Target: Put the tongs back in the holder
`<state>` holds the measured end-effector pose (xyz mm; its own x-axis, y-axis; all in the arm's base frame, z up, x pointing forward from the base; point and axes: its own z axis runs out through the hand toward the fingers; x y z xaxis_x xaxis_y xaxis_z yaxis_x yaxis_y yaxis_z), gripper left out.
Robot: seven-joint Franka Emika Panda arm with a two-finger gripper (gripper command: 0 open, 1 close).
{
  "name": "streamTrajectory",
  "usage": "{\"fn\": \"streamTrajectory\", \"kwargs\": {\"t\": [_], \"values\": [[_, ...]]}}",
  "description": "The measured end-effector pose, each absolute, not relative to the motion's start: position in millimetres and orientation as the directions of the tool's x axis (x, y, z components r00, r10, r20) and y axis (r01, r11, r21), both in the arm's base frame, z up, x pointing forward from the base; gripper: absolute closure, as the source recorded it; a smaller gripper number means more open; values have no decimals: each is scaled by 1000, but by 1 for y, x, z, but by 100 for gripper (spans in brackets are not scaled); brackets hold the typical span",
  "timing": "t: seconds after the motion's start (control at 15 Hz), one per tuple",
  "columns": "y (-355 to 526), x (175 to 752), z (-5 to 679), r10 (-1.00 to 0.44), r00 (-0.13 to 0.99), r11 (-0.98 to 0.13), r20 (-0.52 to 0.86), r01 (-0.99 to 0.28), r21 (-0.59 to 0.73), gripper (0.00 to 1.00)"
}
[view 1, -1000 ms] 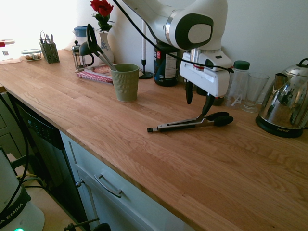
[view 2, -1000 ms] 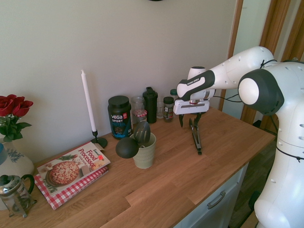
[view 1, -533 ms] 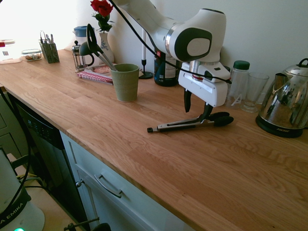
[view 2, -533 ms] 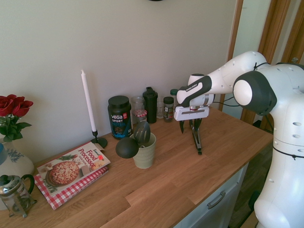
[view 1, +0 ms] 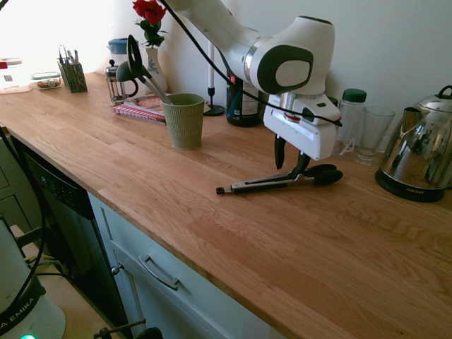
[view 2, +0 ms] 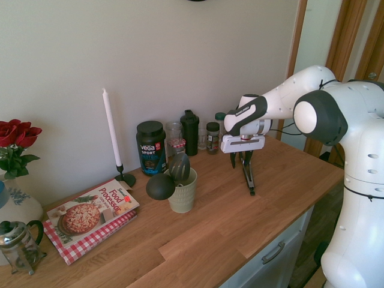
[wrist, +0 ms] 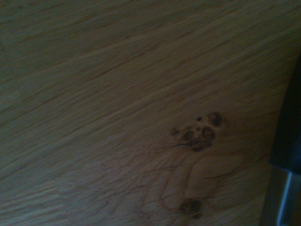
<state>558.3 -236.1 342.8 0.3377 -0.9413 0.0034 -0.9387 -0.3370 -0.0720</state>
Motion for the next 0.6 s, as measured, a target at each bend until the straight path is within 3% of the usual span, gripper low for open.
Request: {"fn": "streamTrajectory", "kwargs": {"t": [0.6], "values": [[-244,555,339,-940,341,-340,2,-938,-68,100]]}}
